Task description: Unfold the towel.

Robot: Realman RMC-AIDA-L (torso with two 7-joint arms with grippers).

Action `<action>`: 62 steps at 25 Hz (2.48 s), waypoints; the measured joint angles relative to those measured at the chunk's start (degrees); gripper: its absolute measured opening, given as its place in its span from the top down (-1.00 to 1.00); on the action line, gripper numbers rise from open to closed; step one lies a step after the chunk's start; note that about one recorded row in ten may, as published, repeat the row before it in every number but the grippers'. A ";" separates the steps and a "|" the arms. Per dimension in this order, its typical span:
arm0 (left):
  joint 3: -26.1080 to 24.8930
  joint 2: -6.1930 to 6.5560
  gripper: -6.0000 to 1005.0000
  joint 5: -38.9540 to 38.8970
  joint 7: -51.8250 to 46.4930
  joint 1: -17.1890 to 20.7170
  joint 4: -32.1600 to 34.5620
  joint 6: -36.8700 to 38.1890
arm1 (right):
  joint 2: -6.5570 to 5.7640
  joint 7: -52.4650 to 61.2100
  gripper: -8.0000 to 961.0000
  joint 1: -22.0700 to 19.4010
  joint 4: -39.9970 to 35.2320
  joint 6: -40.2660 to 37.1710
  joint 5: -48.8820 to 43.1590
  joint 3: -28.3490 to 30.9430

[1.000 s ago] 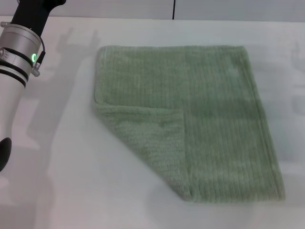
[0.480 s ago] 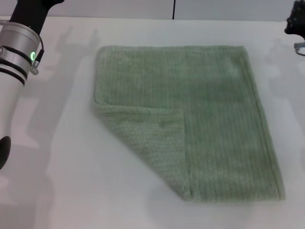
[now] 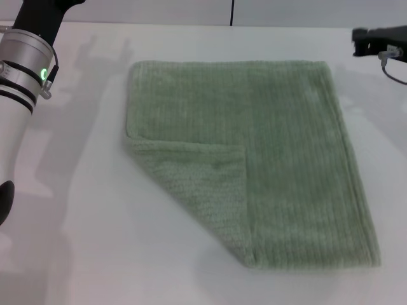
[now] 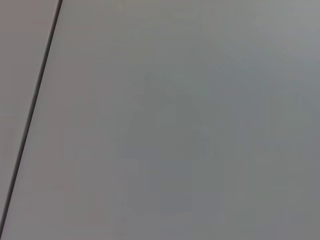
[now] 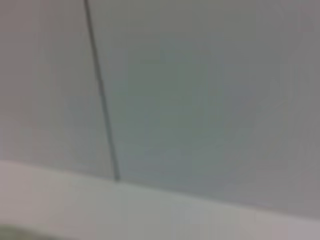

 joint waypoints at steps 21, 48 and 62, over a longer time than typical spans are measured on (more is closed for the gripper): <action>0.24 0.00 -0.53 0.05 -0.44 0.12 0.35 2.22 | -4.63 -1.12 0.98 21.86 14.94 -42.98 -9.12 16.69; 0.35 0.00 -0.53 0.04 -1.27 -0.91 0.02 3.31 | -7.69 -13.42 0.98 31.54 37.99 -37.24 -8.99 19.05; 0.35 0.00 -0.52 0.04 -1.27 -1.15 -0.20 3.26 | -7.49 -15.82 0.99 31.80 40.92 -36.22 -7.64 19.57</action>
